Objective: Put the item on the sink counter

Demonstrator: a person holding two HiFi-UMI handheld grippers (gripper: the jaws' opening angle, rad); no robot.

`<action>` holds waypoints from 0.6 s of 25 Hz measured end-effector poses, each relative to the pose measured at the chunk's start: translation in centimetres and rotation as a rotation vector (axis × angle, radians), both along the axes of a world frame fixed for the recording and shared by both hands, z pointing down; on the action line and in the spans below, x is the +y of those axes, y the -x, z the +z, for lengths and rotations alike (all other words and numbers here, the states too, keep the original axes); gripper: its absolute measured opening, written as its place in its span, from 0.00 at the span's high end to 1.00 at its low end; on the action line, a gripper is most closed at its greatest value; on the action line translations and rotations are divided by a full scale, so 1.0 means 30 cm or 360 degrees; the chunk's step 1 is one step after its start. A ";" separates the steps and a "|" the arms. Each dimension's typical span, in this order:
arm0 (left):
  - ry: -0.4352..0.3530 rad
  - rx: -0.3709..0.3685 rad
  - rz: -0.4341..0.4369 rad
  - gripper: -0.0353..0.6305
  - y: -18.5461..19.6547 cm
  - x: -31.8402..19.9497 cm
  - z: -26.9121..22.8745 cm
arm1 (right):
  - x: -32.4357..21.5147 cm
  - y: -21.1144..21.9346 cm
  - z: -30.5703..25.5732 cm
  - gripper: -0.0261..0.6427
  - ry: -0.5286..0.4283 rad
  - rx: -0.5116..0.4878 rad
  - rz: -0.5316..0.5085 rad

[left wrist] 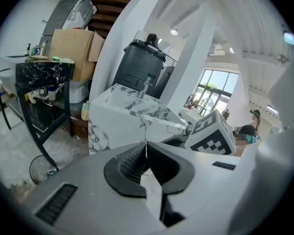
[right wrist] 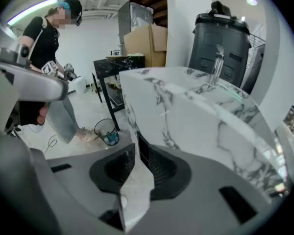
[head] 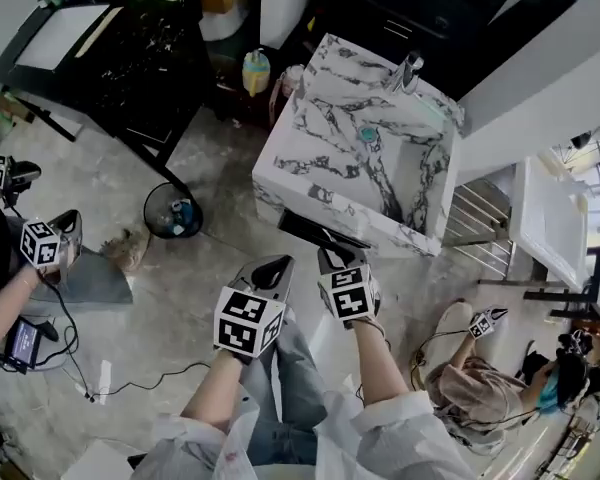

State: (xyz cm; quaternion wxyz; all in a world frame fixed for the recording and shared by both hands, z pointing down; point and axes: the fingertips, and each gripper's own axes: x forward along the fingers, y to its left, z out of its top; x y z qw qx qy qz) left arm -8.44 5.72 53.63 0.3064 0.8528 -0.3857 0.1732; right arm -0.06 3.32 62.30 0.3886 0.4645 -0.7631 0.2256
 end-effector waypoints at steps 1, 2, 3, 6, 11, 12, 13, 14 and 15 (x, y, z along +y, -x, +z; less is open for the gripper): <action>-0.0013 0.0006 -0.0006 0.91 -0.002 0.002 -0.033 | 0.006 0.001 -0.043 0.82 -0.0010 -0.0023 0.0007; -0.0028 0.0011 -0.0011 0.91 -0.005 0.003 -0.065 | 0.010 0.001 -0.083 0.82 -0.0024 -0.0044 0.0008; -0.0044 0.0015 -0.0016 0.91 -0.007 0.004 -0.097 | 0.014 0.003 -0.124 0.82 -0.0040 -0.0064 0.0000; -0.0096 0.0035 -0.0025 0.91 -0.015 0.000 -0.189 | 0.019 0.018 -0.253 0.83 -0.0113 -0.0116 -0.0053; -0.0210 0.0064 -0.0001 0.91 -0.036 0.010 -0.344 | 0.041 0.044 -0.473 0.85 -0.0275 -0.0242 -0.0080; -0.0237 0.0070 -0.0001 0.91 -0.038 0.014 -0.374 | 0.048 0.050 -0.515 0.85 -0.0304 -0.0279 -0.0079; -0.0267 0.0080 -0.0001 0.91 -0.039 0.018 -0.406 | 0.053 0.057 -0.560 0.85 -0.0337 -0.0318 -0.0081; -0.0301 0.0093 0.0001 0.91 -0.041 0.021 -0.441 | 0.057 0.065 -0.611 0.85 -0.0378 -0.0356 -0.0086; -0.0337 0.0108 0.0007 0.91 -0.043 0.025 -0.479 | 0.060 0.074 -0.666 0.85 -0.0426 -0.0394 -0.0092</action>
